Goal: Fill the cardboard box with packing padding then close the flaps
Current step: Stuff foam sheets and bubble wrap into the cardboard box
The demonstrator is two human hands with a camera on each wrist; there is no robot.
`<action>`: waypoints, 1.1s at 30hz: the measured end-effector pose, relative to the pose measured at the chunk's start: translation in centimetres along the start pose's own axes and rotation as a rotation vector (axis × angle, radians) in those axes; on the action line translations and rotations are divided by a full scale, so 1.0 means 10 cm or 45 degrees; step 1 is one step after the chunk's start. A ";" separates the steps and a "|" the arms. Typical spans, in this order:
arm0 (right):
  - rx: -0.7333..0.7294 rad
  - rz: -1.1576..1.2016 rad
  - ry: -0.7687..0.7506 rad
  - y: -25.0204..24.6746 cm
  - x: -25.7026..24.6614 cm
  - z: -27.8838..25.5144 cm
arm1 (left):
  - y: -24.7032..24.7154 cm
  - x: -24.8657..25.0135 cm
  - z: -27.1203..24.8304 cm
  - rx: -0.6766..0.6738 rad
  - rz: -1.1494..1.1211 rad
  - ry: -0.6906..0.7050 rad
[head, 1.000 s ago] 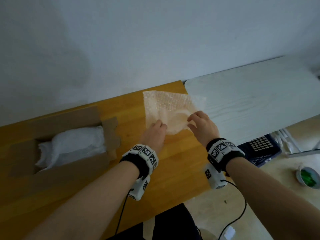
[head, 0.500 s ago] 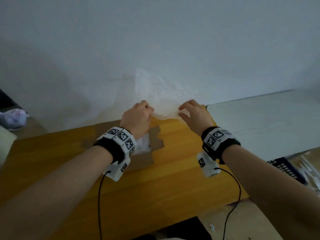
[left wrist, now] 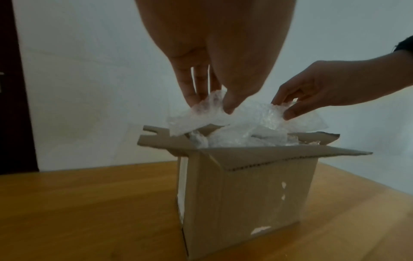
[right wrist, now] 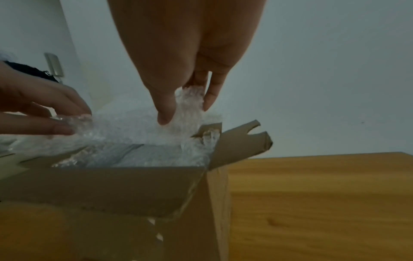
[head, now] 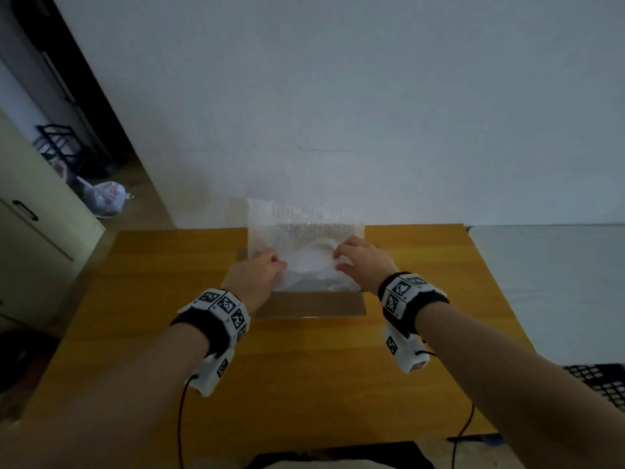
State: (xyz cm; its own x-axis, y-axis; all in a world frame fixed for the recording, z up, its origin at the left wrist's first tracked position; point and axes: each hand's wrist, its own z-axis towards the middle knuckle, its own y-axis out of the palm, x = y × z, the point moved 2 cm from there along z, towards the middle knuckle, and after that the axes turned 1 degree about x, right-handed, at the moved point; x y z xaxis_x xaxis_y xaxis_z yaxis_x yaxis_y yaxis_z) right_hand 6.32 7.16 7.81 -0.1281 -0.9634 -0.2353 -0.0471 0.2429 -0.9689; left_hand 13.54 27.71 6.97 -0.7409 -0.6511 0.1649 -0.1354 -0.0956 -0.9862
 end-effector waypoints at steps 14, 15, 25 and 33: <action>-0.028 -0.078 0.071 -0.05 0.20 -0.04 | 0.15 -0.17 -0.09 -0.334 0.039 0.167; -0.010 -0.059 0.072 -0.07 0.20 -0.05 | 0.15 -0.16 -0.09 -0.363 0.110 0.188; -0.293 0.149 0.108 0.09 0.17 -0.07 | 0.13 -0.14 -0.04 -0.330 0.335 0.143; -0.505 0.057 0.077 0.14 0.09 -0.02 | 0.20 -0.19 0.02 -0.356 0.350 0.181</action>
State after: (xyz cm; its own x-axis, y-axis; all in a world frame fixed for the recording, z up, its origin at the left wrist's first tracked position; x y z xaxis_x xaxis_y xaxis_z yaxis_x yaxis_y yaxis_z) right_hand 5.89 6.62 6.24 -0.1959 -0.9454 -0.2606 -0.4170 0.3209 -0.8504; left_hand 14.86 28.61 4.68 -0.8552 -0.5115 -0.0836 -0.0791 0.2882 -0.9543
